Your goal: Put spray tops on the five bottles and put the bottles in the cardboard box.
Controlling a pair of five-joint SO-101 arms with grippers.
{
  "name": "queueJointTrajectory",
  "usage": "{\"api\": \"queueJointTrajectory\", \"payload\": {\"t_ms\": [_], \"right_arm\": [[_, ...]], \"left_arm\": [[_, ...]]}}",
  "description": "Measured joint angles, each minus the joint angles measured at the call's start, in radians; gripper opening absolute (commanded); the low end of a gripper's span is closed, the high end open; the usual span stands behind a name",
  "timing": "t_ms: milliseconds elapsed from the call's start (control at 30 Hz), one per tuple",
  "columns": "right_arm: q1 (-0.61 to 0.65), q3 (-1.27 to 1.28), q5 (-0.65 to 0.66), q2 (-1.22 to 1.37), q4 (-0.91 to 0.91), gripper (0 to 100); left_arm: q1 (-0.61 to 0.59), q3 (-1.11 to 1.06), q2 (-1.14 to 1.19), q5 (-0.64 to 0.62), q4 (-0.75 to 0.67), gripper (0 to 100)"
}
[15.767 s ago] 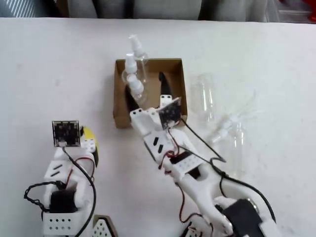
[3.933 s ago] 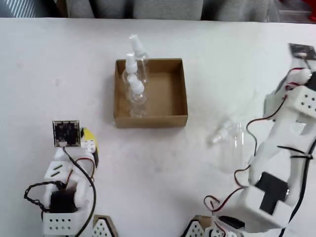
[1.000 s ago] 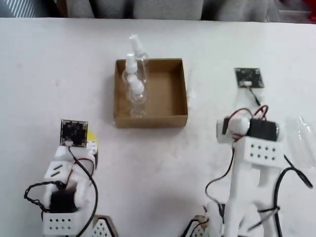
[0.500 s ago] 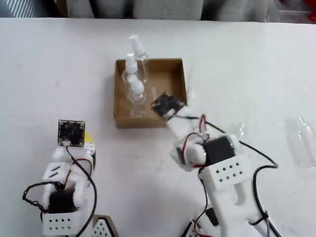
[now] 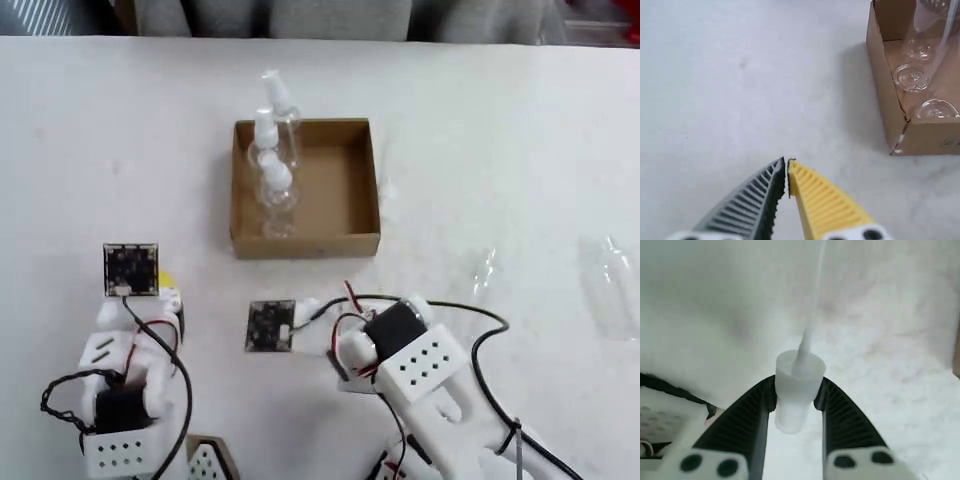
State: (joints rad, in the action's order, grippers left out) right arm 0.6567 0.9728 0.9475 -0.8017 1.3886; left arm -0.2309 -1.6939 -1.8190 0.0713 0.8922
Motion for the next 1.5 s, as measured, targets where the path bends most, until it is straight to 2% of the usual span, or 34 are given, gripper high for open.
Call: {"api": "queueJointTrajectory", "payload": {"t_ms": [67,167,233,300,467,567,700,867,1067,1233,1400,1500], "right_arm": [[0.000,0.017,0.061,0.000,0.000,6.1],[0.000,0.043,0.153,0.000,0.000,18.1],[0.002,0.060,0.183,0.000,-0.015,26.4],[0.000,0.081,0.192,0.000,-0.049,30.3],[0.000,0.106,0.190,0.000,-0.104,27.6],[-0.003,0.100,0.123,0.000,-0.110,26.5],[-0.084,0.035,-0.015,0.000,-0.110,20.8],[-0.282,-0.029,-0.256,0.000,-0.112,13.5],[-0.572,-0.037,-0.477,-0.012,-0.112,12.0],[-0.856,-0.037,-0.512,-0.012,-0.112,12.2],[-1.128,-0.037,-0.517,-0.012,-0.112,12.2],[-1.266,-0.017,-0.517,-0.012,-0.112,12.0]], "left_arm": [[0.000,0.000,0.000,0.000,0.000,3],[0.000,0.000,0.000,0.000,0.000,3],[0.000,0.000,0.000,0.000,0.000,3],[0.000,0.000,0.000,0.000,0.000,3],[0.000,0.000,0.000,0.000,0.000,3],[0.000,0.000,0.000,0.000,0.000,3],[0.000,0.000,0.000,0.000,0.000,3],[0.000,0.000,0.000,0.000,0.000,3],[0.000,0.000,0.000,0.000,0.000,3],[0.026,0.000,0.000,0.014,0.002,3],[0.061,0.000,0.000,0.190,0.028,3],[0.112,0.008,0.000,0.250,0.051,3]]}}
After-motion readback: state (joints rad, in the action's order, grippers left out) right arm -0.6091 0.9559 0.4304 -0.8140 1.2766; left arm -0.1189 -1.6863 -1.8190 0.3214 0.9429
